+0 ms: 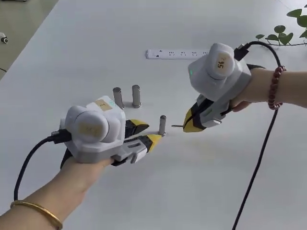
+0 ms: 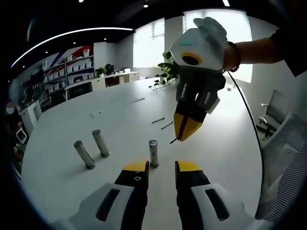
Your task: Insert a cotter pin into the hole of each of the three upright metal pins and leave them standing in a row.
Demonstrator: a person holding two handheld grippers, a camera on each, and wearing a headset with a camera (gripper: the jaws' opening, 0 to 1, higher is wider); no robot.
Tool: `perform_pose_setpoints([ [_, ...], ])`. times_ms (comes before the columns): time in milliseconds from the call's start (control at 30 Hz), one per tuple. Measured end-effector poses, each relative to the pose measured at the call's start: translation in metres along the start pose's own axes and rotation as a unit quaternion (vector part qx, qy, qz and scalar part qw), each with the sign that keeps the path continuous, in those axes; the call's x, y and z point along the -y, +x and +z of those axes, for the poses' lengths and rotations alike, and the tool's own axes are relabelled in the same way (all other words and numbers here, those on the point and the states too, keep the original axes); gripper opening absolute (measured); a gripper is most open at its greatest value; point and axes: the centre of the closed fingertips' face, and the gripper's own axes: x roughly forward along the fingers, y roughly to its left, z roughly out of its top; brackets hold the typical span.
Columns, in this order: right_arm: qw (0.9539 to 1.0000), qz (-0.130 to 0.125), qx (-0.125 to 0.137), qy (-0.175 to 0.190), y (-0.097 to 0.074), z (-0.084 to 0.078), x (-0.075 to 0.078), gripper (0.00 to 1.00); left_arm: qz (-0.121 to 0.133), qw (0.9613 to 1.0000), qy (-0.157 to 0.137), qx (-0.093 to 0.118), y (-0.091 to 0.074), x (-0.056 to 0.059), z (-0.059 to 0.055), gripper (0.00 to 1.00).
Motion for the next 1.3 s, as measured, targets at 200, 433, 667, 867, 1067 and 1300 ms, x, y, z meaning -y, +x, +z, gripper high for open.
perform_pose_setpoints([
  [200, 0.9999, -0.014, -0.005, -0.008, 0.004, -0.001, 0.023, 0.0, 0.006, 0.9999, -0.016, 0.0, 0.014, -0.006, 0.0, 0.2],
  [433, 0.9996, -0.017, -0.013, -0.02, 0.009, -0.002, 0.027, 0.0, 0.014, 0.9998, -0.015, -0.005, 0.028, -0.011, -0.002, 0.2],
  [667, 0.9998, -0.011, -0.009, -0.012, 0.01, -0.001, 0.032, 0.0, 0.012, 0.9998, -0.011, -0.011, 0.043, -0.01, -0.003, 0.18],
  [867, 0.9998, -0.008, -0.007, -0.016, 0.011, 0.003, 0.032, 0.0, 0.018, 0.9996, 0.005, -0.02, 0.052, -0.012, -0.005, 0.15],
  [1067, 0.9996, -0.004, -0.012, -0.026, 0.013, 0.004, 0.03, 0.0, 0.018, 0.9995, 0.008, -0.023, 0.055, -0.013, -0.007, 0.12],
  [1300, 0.9995, -0.003, -0.012, -0.031, 0.01, 0.008, 0.024, 0.0, 0.015, 0.9995, 0.006, -0.027, 0.056, -0.013, -0.01, 0.07],
])
